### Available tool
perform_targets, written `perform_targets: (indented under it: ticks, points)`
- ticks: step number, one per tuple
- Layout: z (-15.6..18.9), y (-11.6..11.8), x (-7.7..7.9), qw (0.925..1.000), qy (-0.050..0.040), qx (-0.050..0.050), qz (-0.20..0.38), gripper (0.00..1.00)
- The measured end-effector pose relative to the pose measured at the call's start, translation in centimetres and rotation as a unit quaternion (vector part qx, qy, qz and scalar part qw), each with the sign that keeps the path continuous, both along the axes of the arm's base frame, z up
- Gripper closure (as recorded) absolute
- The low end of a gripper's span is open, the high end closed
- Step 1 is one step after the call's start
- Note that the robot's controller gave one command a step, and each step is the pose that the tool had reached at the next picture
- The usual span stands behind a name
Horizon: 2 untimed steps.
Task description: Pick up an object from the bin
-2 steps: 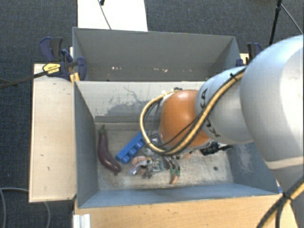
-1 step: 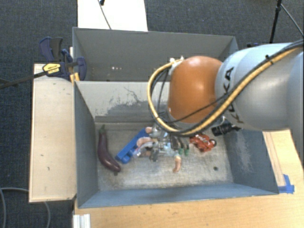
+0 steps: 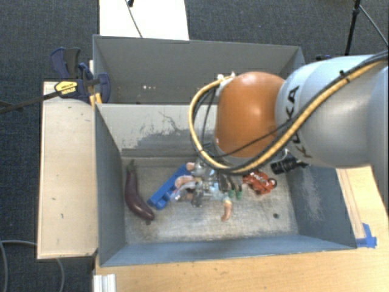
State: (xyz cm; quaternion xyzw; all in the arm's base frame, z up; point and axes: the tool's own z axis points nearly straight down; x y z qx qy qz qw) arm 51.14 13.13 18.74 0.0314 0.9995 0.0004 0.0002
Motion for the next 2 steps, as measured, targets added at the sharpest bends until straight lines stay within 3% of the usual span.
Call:
perform_targets:
  ticks: [1,2]
  points:
    - [-0.5,0.1,-0.1,0.9978,-0.0003,0.0,0.066,1.0]
    - [12.0,-1.2,1.7,0.9962,-0.0008,0.0,0.087,1.0]
